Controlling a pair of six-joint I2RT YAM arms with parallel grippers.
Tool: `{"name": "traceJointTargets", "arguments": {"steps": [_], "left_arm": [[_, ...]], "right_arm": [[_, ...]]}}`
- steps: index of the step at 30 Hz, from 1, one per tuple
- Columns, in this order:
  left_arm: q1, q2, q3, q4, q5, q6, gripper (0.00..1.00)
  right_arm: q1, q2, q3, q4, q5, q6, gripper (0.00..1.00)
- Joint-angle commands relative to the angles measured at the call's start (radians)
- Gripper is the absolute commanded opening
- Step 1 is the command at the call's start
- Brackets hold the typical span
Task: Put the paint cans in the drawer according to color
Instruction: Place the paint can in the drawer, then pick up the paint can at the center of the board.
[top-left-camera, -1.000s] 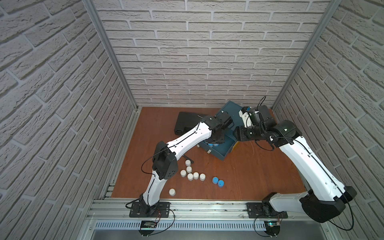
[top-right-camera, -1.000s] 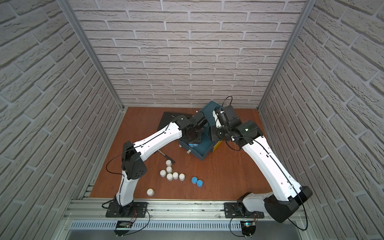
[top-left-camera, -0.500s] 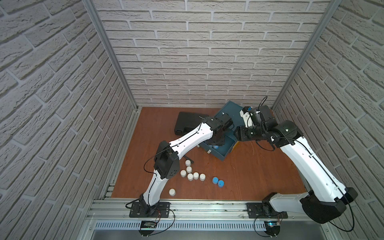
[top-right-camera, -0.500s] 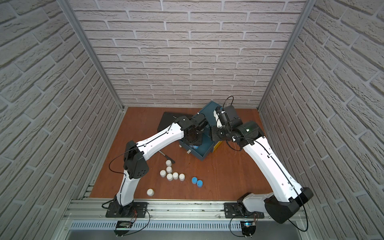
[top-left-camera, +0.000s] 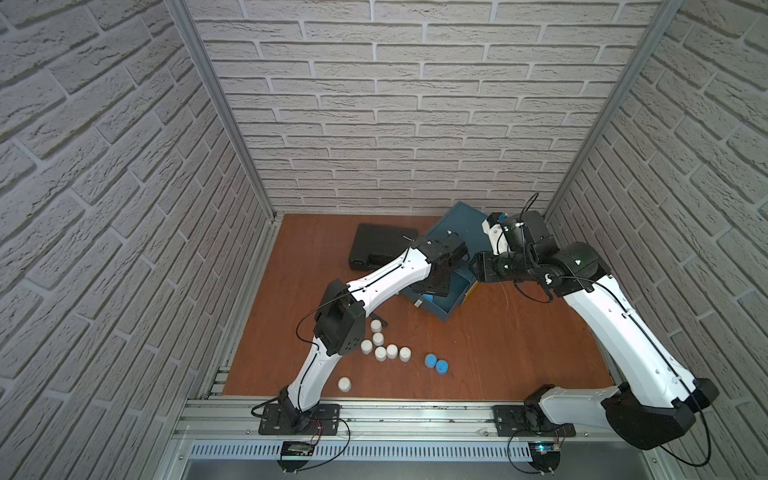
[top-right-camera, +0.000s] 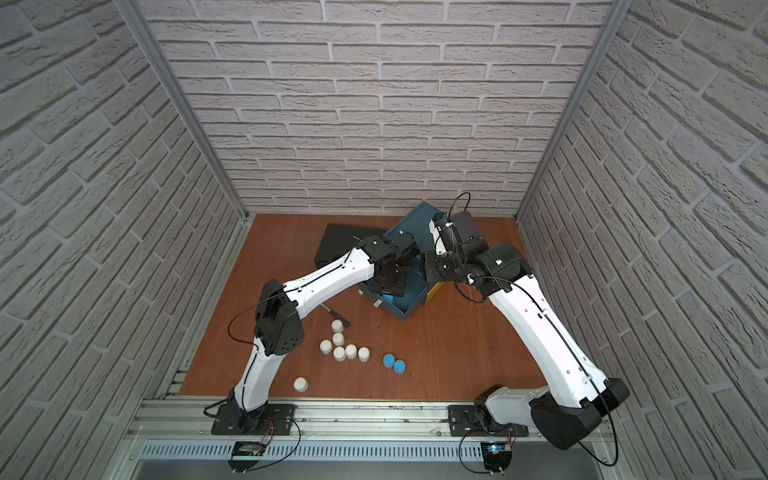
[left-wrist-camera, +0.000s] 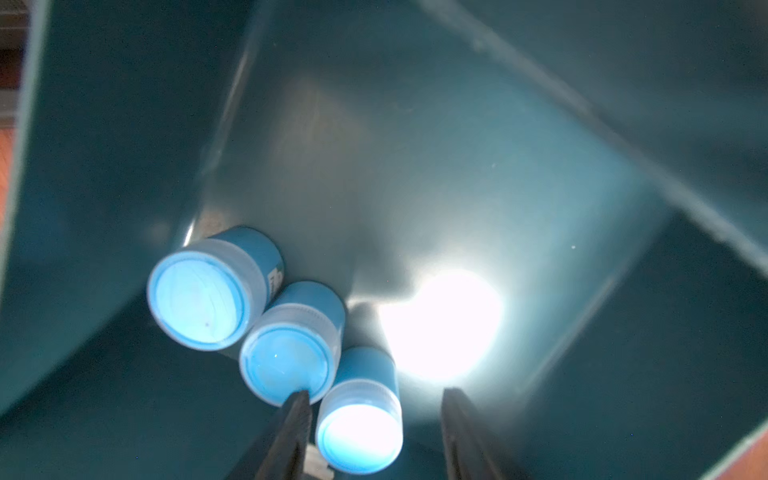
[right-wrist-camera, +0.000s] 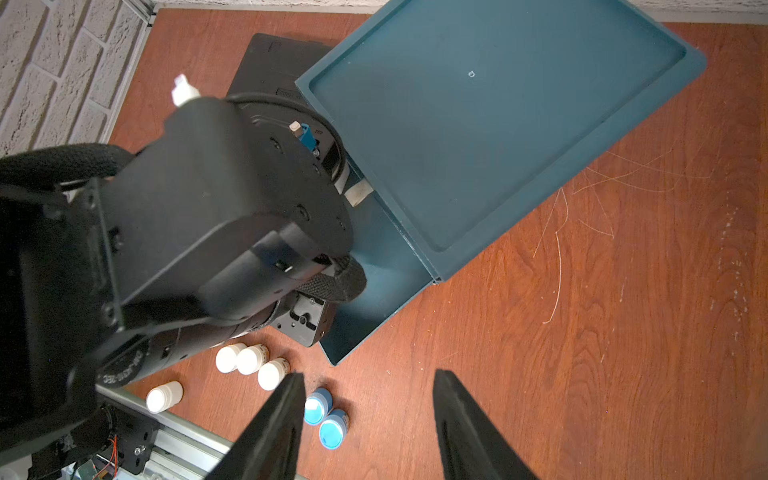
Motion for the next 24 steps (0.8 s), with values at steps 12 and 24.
{"name": "traceJointTargets", "arguments": {"steps": [12, 24], "left_arm": [[0.034, -0.206, 0.031, -0.012, -0.107, -0.051, 0.58], [0.284, -0.673, -0.505, 0.170, 0.026, -0.183, 0.56]], "right_arm": [[0.018, -0.057, 0.004, -0.034, -0.015, -0.027, 0.55], [0.237, -0.048, -0.138, 0.017, -0.021, 0.019, 0.55]]}}
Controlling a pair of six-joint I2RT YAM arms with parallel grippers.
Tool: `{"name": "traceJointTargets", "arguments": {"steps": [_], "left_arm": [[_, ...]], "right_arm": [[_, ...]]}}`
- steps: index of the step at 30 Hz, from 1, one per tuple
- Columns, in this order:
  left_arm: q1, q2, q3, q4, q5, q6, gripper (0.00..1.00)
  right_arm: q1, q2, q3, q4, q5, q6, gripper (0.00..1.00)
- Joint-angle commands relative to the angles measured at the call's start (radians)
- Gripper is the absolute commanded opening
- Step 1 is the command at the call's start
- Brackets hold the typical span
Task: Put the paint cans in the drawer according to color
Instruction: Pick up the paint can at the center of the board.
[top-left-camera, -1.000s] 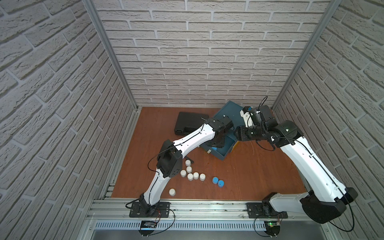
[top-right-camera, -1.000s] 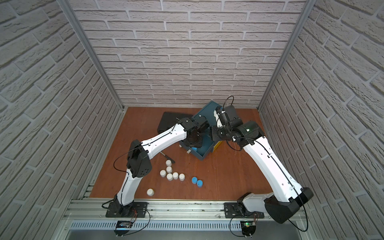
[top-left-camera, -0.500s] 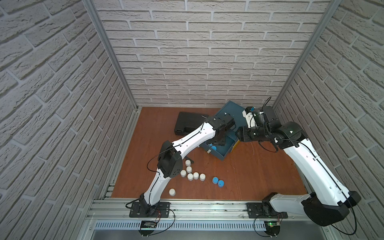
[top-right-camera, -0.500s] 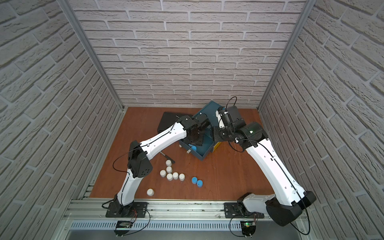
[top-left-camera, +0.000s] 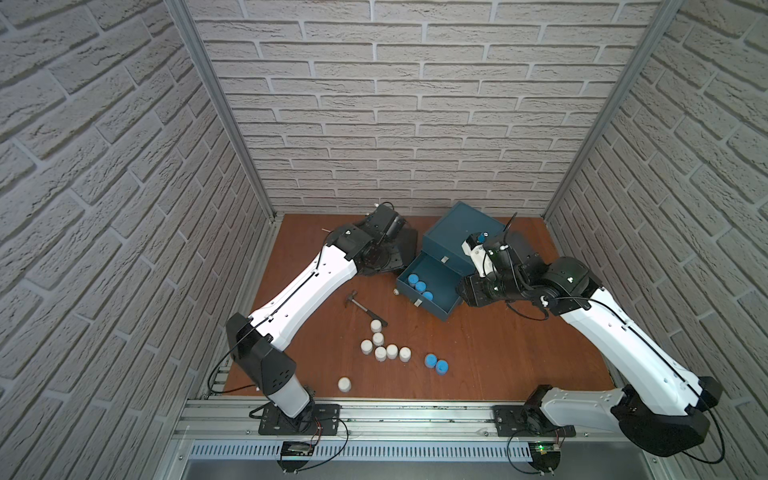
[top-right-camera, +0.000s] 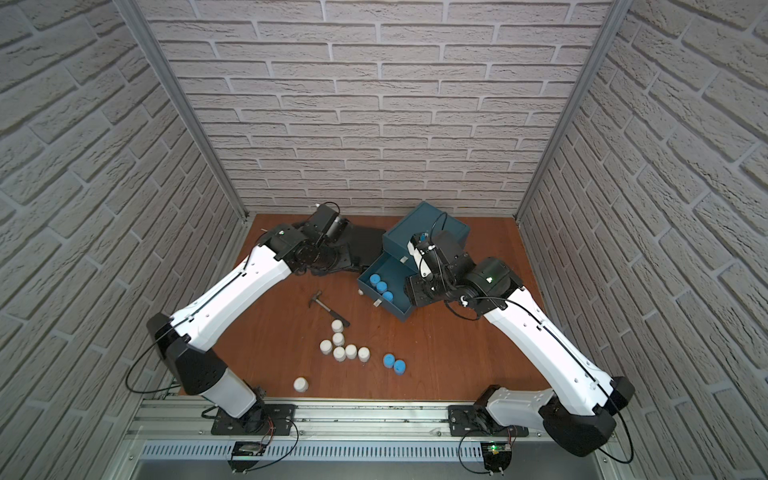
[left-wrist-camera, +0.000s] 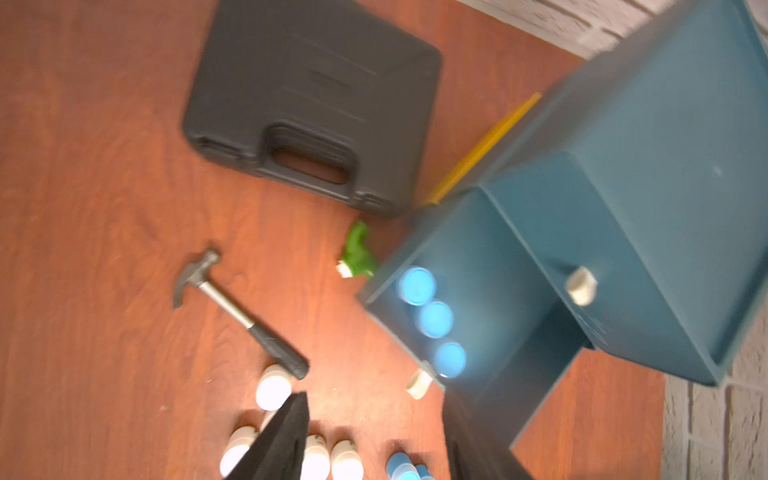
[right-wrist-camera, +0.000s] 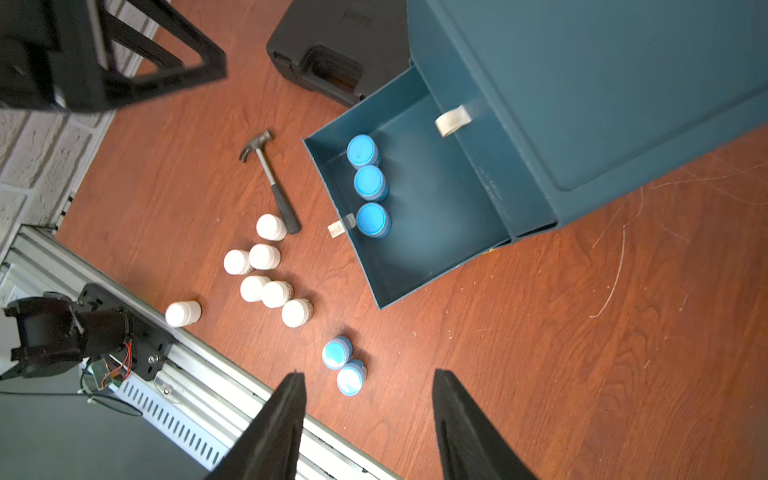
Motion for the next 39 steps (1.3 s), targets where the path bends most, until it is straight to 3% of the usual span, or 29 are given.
{"name": "traceJointTargets", "arguments": {"steps": [1, 8, 13, 21, 31, 39], "left_arm": [[0.051, -0.098, -0.127, 0.045, 0.056, -0.055, 0.56], [0.135, -0.319, -0.457, 0.091, 0.116, -0.133, 0.56], [0.160, -0.415, -0.577, 0.096, 0.122, -0.158, 0.57], [0.209, -0.482, -0.599, 0.058, 0.130, -0.131, 0.58], [0.243, -0.521, -0.590, 0.027, 0.136, -0.106, 0.58], [0.249, -0.504, -0.568, 0.019, 0.139, -0.086, 0.58]], "right_arm": [[0.049, 0.006, -0.051, 0.038, -0.018, 0.018, 0.55], [0.225, 0.103, -0.224, 0.068, -0.079, 0.014, 0.56], [0.288, 0.240, -0.259, 0.079, -0.115, -0.024, 0.59], [0.304, 0.428, -0.276, 0.119, -0.116, -0.045, 0.63], [0.323, 0.537, -0.318, 0.158, -0.061, -0.056, 0.61], [0.324, 0.584, -0.321, 0.184, -0.023, -0.058, 0.53]]}}
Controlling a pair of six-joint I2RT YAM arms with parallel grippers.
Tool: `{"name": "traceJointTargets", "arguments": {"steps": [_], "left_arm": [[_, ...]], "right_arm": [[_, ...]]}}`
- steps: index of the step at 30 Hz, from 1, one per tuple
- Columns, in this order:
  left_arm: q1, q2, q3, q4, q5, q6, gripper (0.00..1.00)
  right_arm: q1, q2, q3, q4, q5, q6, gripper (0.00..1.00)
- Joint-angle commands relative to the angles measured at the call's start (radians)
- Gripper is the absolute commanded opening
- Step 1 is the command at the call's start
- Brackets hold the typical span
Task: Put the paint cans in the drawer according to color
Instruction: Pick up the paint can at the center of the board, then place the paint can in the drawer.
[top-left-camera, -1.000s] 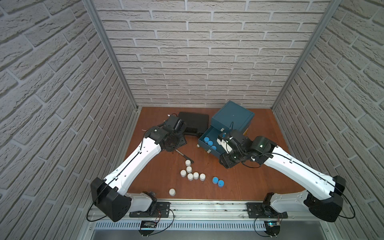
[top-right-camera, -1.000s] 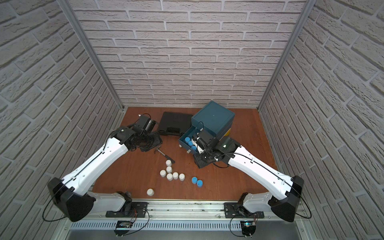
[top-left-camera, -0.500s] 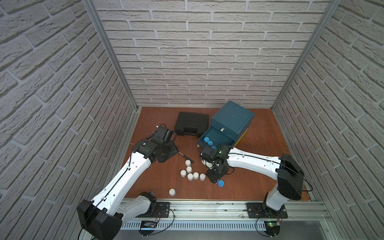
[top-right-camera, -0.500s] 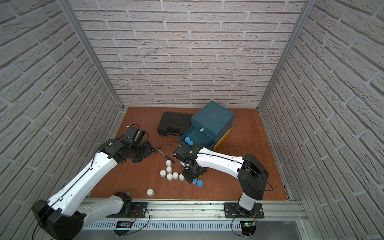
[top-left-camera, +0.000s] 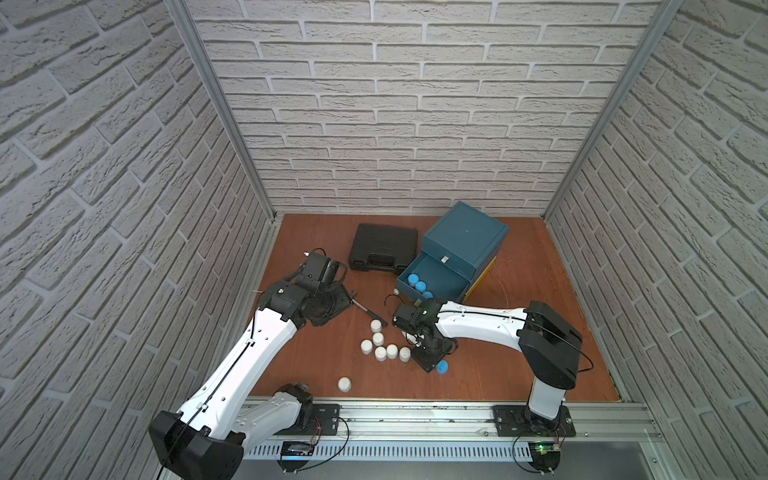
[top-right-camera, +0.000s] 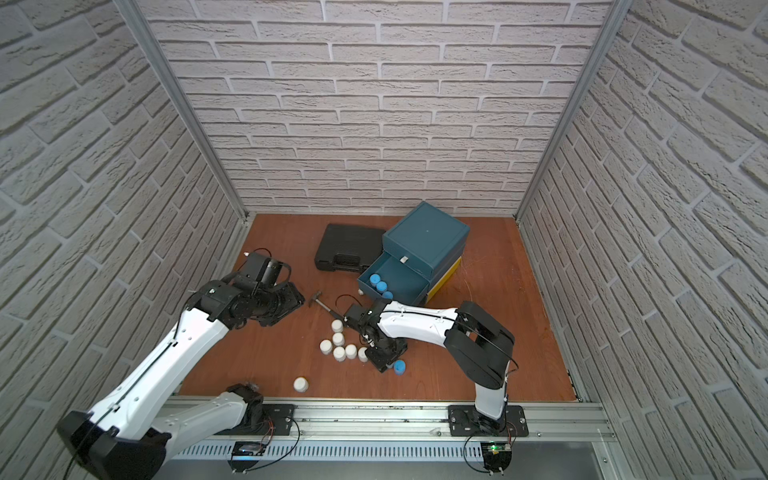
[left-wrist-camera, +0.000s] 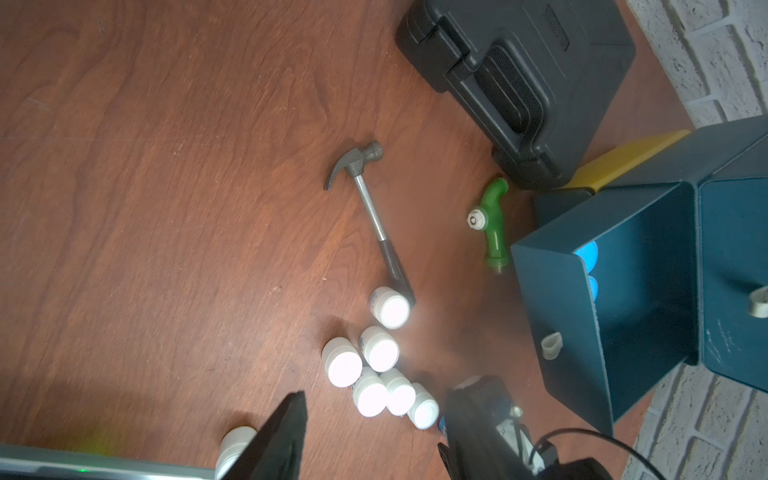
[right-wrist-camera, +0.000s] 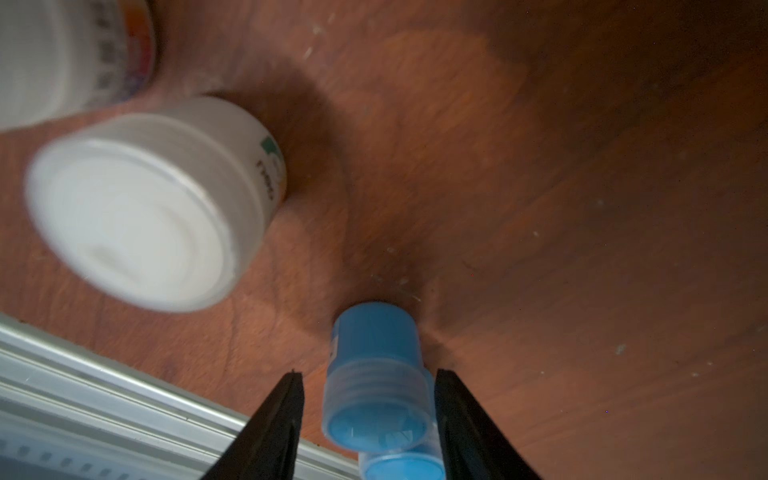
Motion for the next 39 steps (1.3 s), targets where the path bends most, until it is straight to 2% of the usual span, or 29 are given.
{"name": "traceJointTargets", "arguments": {"steps": [1, 5, 10, 12, 15, 20, 24, 30, 39], "left_arm": [[0.008, 0.006, 0.021, -0.014, 0.003, 0.021, 0.58], [0.009, 0.013, 0.029, -0.007, 0.003, 0.024, 0.58], [0.011, 0.011, 0.034, -0.002, 0.001, 0.031, 0.59], [0.011, 0.007, 0.031, -0.004, -0.001, 0.030, 0.58], [0.012, -0.003, 0.029, -0.006, -0.005, 0.035, 0.59], [0.016, -0.004, 0.034, 0.004, -0.005, 0.040, 0.59], [0.022, 0.016, 0.057, 0.008, 0.005, 0.060, 0.59], [0.034, 0.031, 0.101, 0.007, 0.008, 0.095, 0.59], [0.051, 0.015, 0.091, 0.000, 0.021, 0.100, 0.59]], "right_arm": [[0.008, 0.004, -0.012, 0.023, 0.031, -0.005, 0.52], [0.007, 0.008, -0.022, 0.039, 0.046, -0.003, 0.42], [0.008, -0.036, 0.004, 0.017, 0.076, -0.009, 0.22], [0.007, -0.076, 0.050, -0.033, 0.099, -0.016, 0.16], [0.003, -0.122, 0.204, -0.179, 0.137, -0.024, 0.10], [-0.053, -0.128, 0.498, -0.389, 0.211, -0.010, 0.09], [-0.140, -0.083, 0.623, -0.455, 0.229, -0.025, 0.08], [-0.264, -0.031, 0.645, -0.430, 0.210, -0.054, 0.08], [-0.308, 0.050, 0.598, -0.391, 0.186, -0.114, 0.08]]}}
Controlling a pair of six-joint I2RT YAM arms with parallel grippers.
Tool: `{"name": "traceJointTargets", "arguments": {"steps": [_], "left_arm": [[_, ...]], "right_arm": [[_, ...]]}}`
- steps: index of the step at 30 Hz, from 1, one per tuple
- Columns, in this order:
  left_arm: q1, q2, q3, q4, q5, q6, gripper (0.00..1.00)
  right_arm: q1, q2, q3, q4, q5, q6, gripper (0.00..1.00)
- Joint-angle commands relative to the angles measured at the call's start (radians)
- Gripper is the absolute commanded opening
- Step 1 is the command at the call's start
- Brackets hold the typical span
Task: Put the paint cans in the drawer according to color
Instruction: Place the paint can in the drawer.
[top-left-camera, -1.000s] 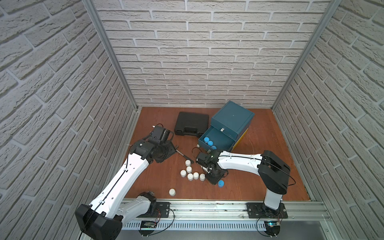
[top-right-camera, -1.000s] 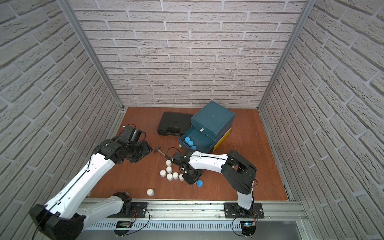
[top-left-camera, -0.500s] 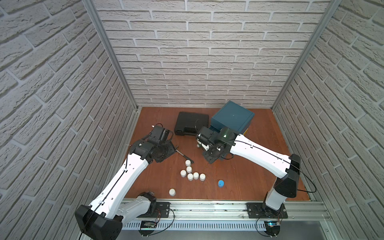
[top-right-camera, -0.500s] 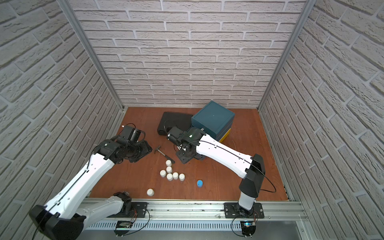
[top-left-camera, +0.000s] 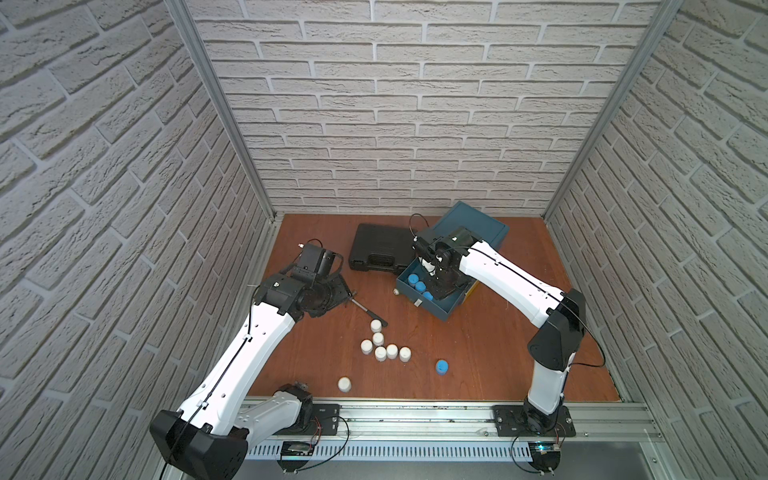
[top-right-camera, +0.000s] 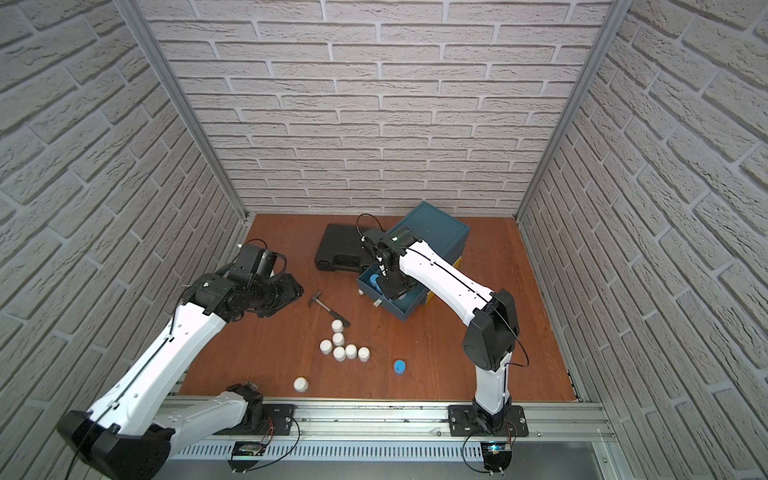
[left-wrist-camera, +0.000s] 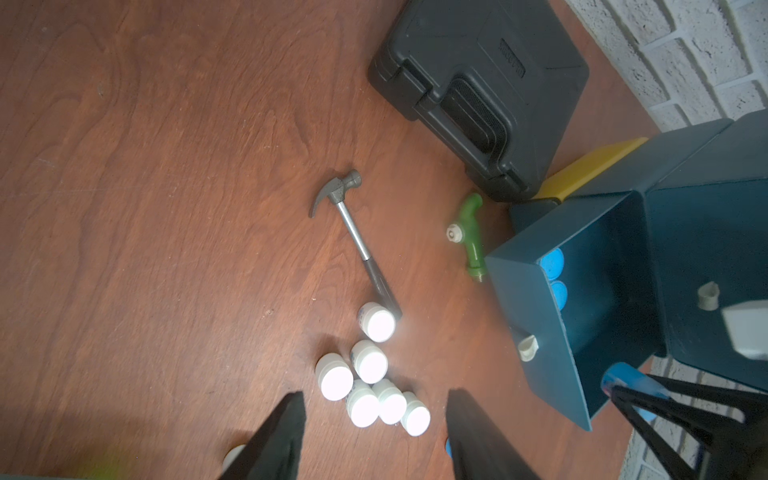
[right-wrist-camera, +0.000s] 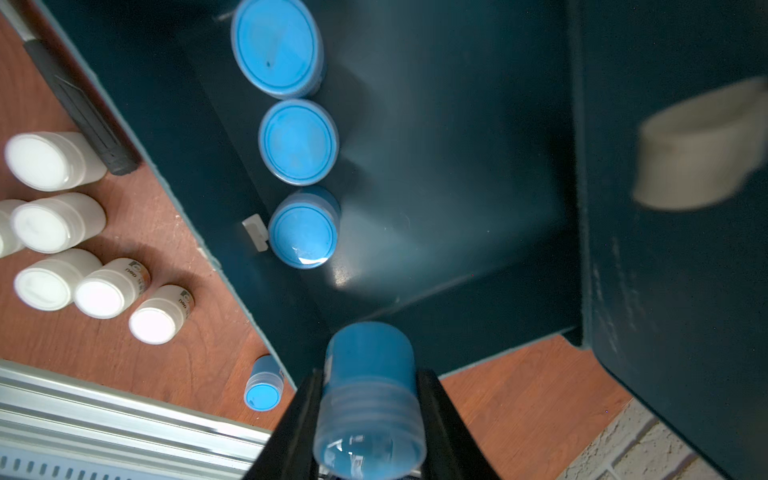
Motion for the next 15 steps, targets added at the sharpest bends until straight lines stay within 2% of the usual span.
{"name": "traceJointTargets", "arguments": {"steps": [1, 15], "left_arm": [[0.014, -0.015, 0.012, 0.004, 0.008, 0.015, 0.59], [0.016, -0.003, 0.018, 0.017, 0.018, 0.008, 0.60]], "right_arm": [[-0.011, 0.001, -0.040, 0.020, -0.010, -0.034, 0.08], [-0.063, 0.049, -0.102, 0.110, -0.117, -0.082, 0.16]]}}
